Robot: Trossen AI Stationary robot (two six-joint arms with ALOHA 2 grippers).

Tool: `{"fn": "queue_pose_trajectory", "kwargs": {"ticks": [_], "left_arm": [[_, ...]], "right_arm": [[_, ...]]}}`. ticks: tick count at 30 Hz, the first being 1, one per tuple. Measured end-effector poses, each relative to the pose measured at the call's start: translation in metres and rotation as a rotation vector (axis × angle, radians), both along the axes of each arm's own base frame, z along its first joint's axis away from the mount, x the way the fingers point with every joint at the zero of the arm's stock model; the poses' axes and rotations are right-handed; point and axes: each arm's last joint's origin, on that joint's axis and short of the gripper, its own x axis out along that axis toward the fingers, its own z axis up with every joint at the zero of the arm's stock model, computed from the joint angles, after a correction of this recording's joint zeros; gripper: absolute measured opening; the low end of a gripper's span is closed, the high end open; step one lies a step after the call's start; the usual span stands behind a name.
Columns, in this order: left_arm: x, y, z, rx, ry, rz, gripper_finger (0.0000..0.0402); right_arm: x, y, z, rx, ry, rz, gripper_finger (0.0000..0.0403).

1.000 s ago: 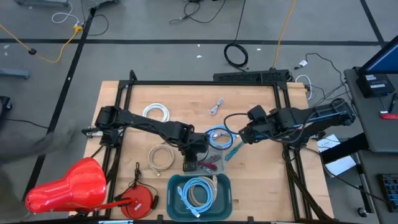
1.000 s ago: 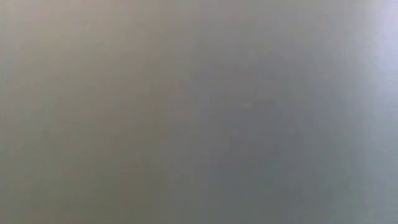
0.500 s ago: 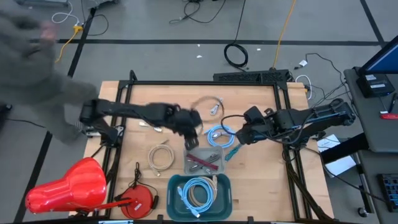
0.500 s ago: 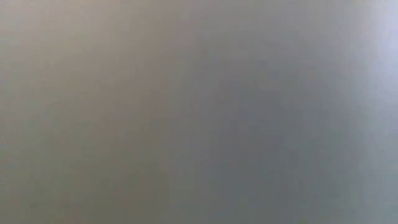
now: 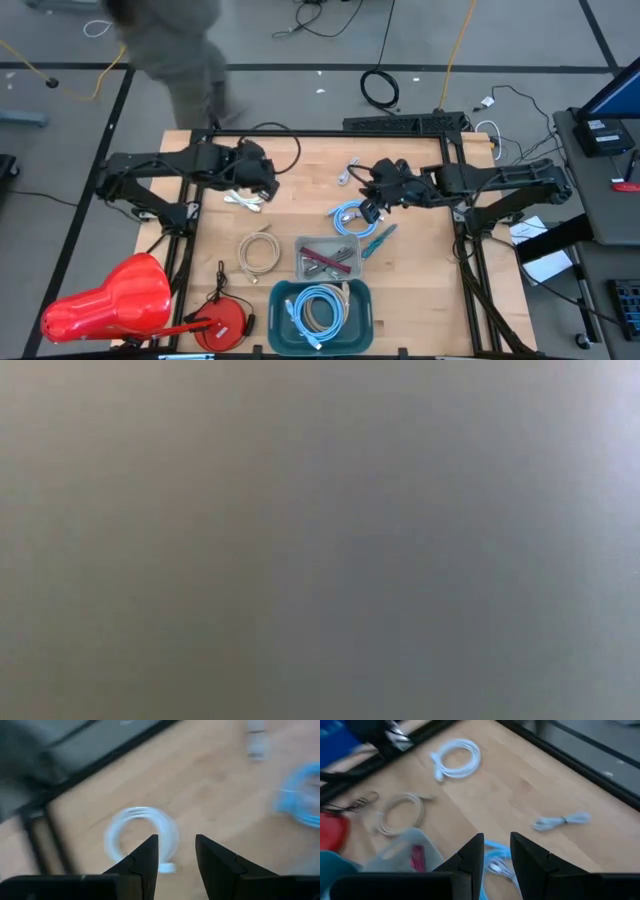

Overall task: Pick & Place USB Port
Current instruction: Put the white HDMI cable into the blue bin

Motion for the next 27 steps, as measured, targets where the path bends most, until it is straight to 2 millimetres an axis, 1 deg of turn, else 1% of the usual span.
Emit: {"fn": "queue_pose_trajectory", "kwargs": {"ticks": [2,4,7,11,13,15,17,19,22,27], "left_arm": [[-0.005,0.008,-0.015,0.001,0.070,0.011,0.0131],[-0.002,0.015,-0.034,-0.016,0.106,-0.059,0.0131],[-0.003,0.025,-0.074,-0.097,0.190,-0.175,0.0132],[-0.018,0.041,-0.128,-0.253,0.272,-0.241,0.0132],[-0.031,0.048,-0.147,-0.305,0.317,-0.227,0.0132],[-0.042,0.056,-0.156,-0.322,0.356,-0.216,0.0132],[-0.048,0.064,-0.161,-0.332,0.376,-0.219,0.0132],[-0.047,0.071,-0.161,-0.330,0.337,-0.242,0.0132],[-0.041,0.080,-0.160,-0.356,0.231,-0.288,0.0132],[-0.032,0.086,-0.158,-0.346,0.094,-0.308,0.0132]], "right_arm": [[0.003,0.001,-0.002,0.009,-0.028,0.025,0.0086],[0.007,0.002,-0.005,0.036,-0.056,0.053,0.0086],[0.009,0.004,-0.014,0.087,-0.068,0.084,0.0086],[0.010,0.008,-0.027,0.156,-0.054,0.094,0.0086],[0.009,0.012,-0.032,0.182,-0.039,0.109,0.0086],[0.008,0.016,-0.037,0.206,-0.024,0.122,0.0086],[0.007,0.019,-0.041,0.216,-0.017,0.128,0.0086],[0.008,0.021,-0.045,0.224,-0.030,0.129,0.0086],[0.010,0.021,-0.048,0.228,-0.062,0.131,0.0086],[0.013,0.021,-0.046,0.233,-0.112,0.137,0.0086]]}}
